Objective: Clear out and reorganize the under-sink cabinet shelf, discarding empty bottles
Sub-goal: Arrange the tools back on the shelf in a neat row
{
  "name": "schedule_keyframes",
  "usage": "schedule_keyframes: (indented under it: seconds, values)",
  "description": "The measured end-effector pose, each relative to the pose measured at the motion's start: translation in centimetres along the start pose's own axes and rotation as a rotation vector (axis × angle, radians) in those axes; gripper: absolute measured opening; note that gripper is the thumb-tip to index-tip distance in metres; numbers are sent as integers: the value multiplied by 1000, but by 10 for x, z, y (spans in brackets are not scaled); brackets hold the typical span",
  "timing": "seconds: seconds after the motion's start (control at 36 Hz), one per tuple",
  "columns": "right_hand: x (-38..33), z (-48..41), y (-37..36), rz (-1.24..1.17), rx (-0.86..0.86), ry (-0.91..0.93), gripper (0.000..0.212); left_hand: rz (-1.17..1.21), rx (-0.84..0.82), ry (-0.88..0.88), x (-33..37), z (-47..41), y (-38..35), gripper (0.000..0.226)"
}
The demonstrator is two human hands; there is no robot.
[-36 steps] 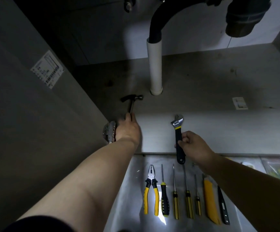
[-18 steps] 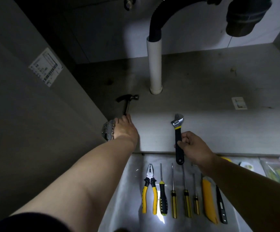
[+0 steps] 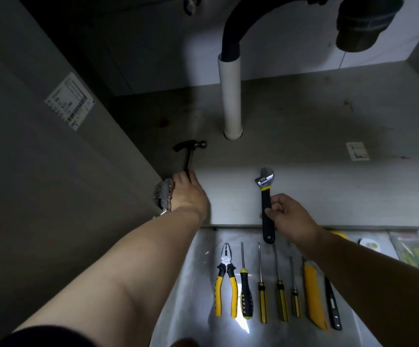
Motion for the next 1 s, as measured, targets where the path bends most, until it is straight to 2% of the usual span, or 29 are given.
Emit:
schedule_keyframes:
  seconds: [0.06,0.11,0.17,0.22,0.28,0.33,0.39,0.47,0.56,0.67,0.78,0.86,1.0]
  values:
    - [-4,2,-1,5,-5,-1,13,102,155,-19,5,8,9,56]
    - [-9,4,-2,14,-13,-9,15,222,307,-130,19,14,17,41]
    - [-14,6,-4,10,-31,-19,17,633,370,-191,30,20,18,27]
    - [-19,10,-8,3,-57,-21,17,1191,239,-131,45,26,8,23]
    - [-25,15,-15,-7,-87,3,18,1590,72,-43,65,37,-1,30]
    - [-32,21,-22,-12,-109,38,18,1810,-99,-37,84,47,-4,33]
    - [-38,25,-28,-16,-119,82,19,1913,-196,-48,91,55,-1,23]
    - [-40,26,-35,2,-116,118,20,1949,-177,22,87,54,-2,10]
    - [-39,20,-40,41,-110,114,24,1942,-81,97,75,44,-5,9]
    - [-47,18,-28,470,105,252,32,1698,-6,162,55,25,-19,13]
    - [-45,27,-22,871,311,363,48,1438,148,200,31,6,-21,11]
    - [-33,24,-24,985,302,345,62,1318,210,169,18,-2,-20,19]
    - [-5,12,-32,1139,214,260,71,1223,271,135,4,-10,-15,35]
Point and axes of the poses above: each hand's wrist, its own z-axis away from the middle knuckle, its own y-axis out of the back of the hand, x = y × z, the point moved 9 cm from there along -z, towards the middle knuckle, and after that the axes turned 14 degrees about -y, right-handed, at the moved point
